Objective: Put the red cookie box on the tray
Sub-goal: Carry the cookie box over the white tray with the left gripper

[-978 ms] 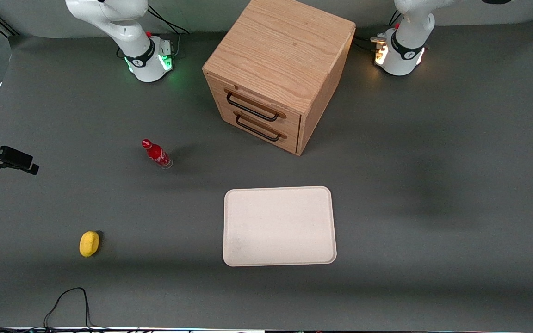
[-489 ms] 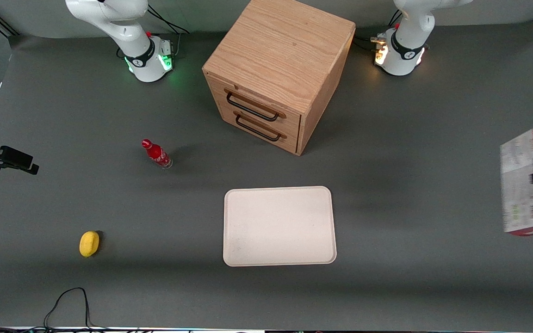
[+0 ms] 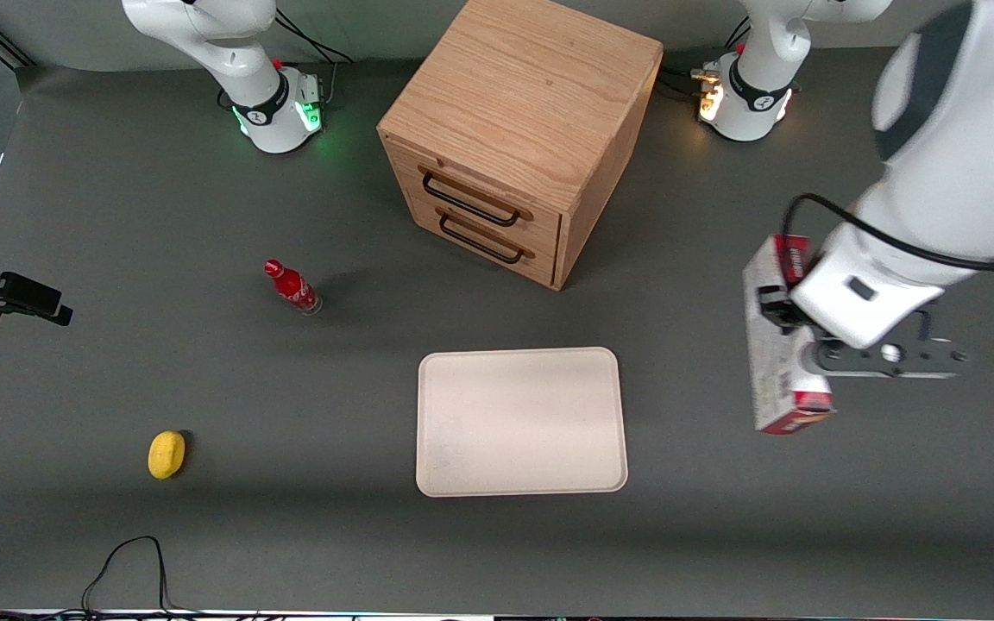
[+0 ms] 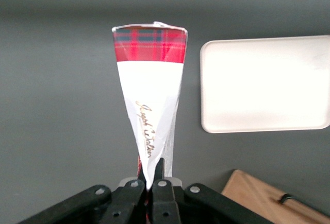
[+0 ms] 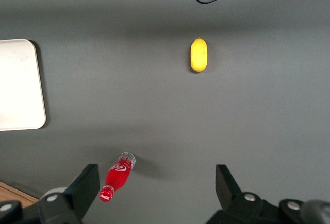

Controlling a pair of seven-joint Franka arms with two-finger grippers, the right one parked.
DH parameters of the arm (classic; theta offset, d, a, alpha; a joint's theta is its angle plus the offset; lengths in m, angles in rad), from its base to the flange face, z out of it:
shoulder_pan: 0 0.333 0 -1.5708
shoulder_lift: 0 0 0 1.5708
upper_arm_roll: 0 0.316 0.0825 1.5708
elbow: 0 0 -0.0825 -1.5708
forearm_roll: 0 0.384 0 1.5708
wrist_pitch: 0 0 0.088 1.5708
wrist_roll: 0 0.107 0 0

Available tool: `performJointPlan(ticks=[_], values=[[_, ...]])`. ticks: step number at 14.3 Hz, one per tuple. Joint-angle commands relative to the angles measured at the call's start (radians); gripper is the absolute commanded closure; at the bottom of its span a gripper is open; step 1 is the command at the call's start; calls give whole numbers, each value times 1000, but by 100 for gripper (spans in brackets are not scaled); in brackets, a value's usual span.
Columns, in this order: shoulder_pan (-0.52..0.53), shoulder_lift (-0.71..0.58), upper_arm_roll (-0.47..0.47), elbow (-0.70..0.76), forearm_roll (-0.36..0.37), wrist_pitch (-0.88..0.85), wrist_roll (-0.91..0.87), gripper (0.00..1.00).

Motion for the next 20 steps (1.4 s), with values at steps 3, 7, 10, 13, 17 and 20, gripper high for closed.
performJointPlan(ticks=[3,7,10,13,17,20], values=[[-195,32,21,16,9,77,-223,100],[-229,70,24,8,6,104,-279,100],[-209,146,27,1,0,129,-267,100],[-189,235,26,-14,-6,221,-263,100],[-170,294,26,-146,-15,405,-231,100],[-160,367,27,-165,-29,480,-191,100]])
